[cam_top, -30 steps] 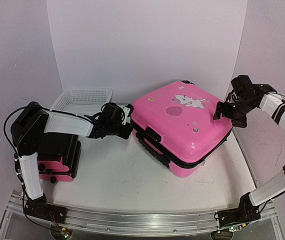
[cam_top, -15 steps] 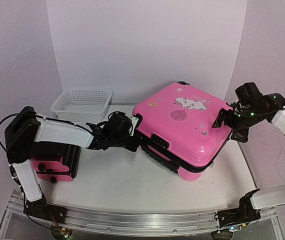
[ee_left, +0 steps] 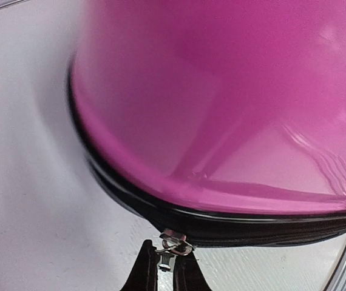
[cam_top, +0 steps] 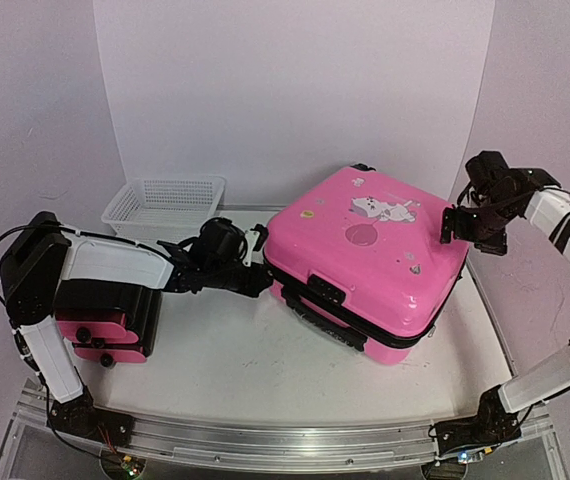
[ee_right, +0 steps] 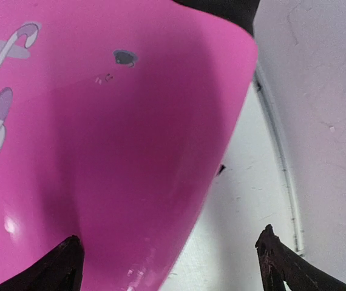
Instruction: Open, take out, and arrange the luggage
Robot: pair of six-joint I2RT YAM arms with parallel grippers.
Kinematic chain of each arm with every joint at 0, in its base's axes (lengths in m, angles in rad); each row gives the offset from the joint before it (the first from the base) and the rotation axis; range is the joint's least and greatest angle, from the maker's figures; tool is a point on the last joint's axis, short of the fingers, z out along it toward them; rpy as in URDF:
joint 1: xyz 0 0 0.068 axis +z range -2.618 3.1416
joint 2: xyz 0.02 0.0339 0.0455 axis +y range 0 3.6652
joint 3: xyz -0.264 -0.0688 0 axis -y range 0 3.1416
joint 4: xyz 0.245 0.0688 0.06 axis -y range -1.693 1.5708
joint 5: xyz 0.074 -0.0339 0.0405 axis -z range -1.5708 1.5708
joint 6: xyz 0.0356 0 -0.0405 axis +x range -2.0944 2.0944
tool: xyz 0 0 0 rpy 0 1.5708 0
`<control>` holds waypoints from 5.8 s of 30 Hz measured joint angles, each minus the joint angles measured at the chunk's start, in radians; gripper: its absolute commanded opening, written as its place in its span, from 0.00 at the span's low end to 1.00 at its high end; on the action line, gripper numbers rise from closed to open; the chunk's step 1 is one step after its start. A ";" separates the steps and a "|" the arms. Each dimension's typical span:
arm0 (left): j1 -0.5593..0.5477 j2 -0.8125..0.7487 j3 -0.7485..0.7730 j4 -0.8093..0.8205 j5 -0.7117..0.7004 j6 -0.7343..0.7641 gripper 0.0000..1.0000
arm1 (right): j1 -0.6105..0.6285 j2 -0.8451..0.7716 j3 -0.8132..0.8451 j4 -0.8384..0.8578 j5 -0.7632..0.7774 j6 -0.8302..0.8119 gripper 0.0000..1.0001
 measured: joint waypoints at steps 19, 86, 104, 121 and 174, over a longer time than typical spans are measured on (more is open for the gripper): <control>0.087 0.000 0.002 -0.013 0.083 0.056 0.00 | 1.015 0.586 0.608 -0.279 0.583 -0.238 0.77; -0.047 0.023 0.095 -0.113 0.017 -0.053 0.00 | 0.838 0.200 0.359 -0.149 0.427 0.136 0.98; -0.213 0.023 0.069 -0.049 -0.030 -0.161 0.00 | 0.637 0.911 1.177 -0.223 0.320 -0.010 0.98; -0.122 -0.040 -0.093 0.087 0.061 -0.141 0.00 | 0.650 0.790 0.829 -0.029 0.314 -0.073 0.98; 0.098 -0.068 -0.083 -0.063 0.543 -0.076 0.48 | 0.678 0.420 0.378 0.047 0.113 -0.040 0.98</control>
